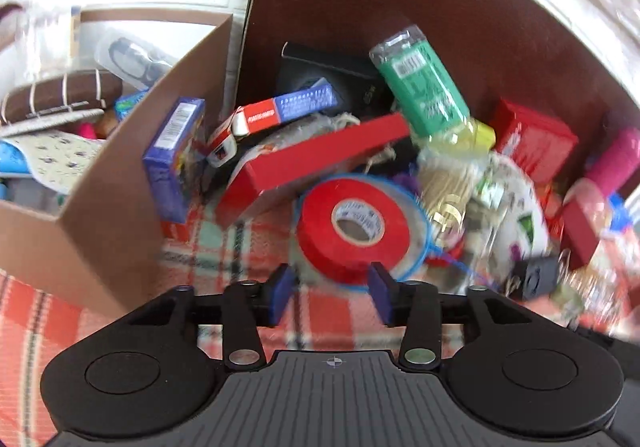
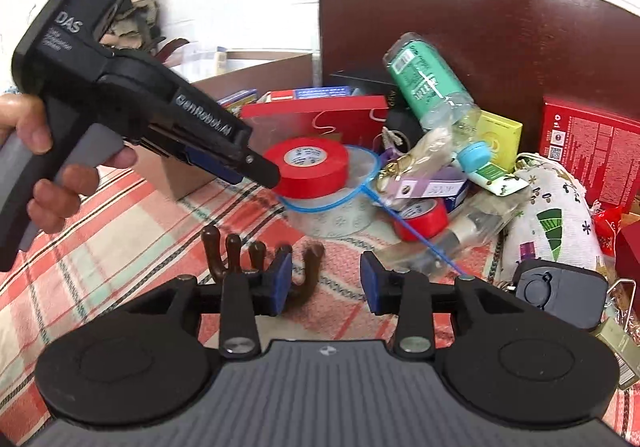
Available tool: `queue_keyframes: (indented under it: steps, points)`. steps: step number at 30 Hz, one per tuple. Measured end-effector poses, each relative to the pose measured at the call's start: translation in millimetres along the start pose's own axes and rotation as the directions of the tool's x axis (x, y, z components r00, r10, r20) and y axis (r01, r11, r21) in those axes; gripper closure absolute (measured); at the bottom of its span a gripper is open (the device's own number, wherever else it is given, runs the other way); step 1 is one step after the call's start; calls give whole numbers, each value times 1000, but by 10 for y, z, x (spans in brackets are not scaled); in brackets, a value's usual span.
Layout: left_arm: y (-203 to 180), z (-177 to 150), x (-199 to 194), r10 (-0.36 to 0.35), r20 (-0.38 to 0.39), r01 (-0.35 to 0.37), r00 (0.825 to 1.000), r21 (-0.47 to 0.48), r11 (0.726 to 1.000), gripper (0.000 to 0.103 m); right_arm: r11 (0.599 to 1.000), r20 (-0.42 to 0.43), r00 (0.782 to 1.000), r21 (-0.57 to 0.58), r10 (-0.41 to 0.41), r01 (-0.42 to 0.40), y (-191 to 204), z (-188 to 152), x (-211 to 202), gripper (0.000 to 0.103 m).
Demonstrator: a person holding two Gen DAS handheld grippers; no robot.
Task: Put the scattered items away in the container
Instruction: 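Grasp the red tape roll with the left tool while the right tool holds the antler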
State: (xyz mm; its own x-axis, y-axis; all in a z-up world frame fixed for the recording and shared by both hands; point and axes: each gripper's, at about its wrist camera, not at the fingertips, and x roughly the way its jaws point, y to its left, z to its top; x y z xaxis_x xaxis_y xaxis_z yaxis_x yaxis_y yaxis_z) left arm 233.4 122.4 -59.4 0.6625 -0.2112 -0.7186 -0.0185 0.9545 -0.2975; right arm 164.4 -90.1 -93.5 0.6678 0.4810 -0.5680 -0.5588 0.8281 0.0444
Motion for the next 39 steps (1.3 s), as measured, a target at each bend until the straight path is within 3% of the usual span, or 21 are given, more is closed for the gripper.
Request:
queue_keyframes:
  steps: [8, 9, 11, 14, 22, 30, 31, 32, 37, 39]
  points:
    - [-61, 203, 270, 26, 15, -26, 1000, -17, 1000, 42, 1000, -36, 999, 17, -15, 15, -64, -56, 117, 53]
    - [-68, 218, 302, 36, 13, -36, 999, -9, 999, 46, 1000, -40, 999, 20, -16, 16, -71, -62, 132, 53]
    - [-90, 221, 343, 82, 13, -82, 997, 29, 996, 75, 1000, -47, 999, 25, -17, 18, -80, -75, 161, 51]
    - [-64, 190, 303, 77, 7, -78, 997, 18, 997, 77, 999, -54, 998, 32, -13, 15, -80, -88, 183, 49]
    - [102, -197, -22, 71, -34, -70, 997, 17, 997, 78, 1000, -57, 998, 25, 8, -6, -24, -102, 176, 49]
    - [623, -752, -320, 163, -91, -169, 983, -62, 984, 77, 999, -68, 997, 35, 21, -19, -7, -59, 322, 49]
    - [666, -774, -335, 158, -93, -165, 983, -72, 984, 76, 998, -73, 997, 53, 32, -28, -24, -47, 363, 49]
    - [682, -771, -352, 149, -89, -156, 985, -82, 984, 58, 996, -79, 996, 76, 46, -40, -45, -38, 410, 49]
    - [652, -751, -340, 151, -84, -156, 985, -59, 986, 55, 968, -83, 988, 223, 132, -111, -157, -8, 622, 48]
    - [629, -754, -343, 160, -79, -164, 984, -41, 986, 55, 969, -85, 987, 221, 135, -114, -117, 4, 645, 55]
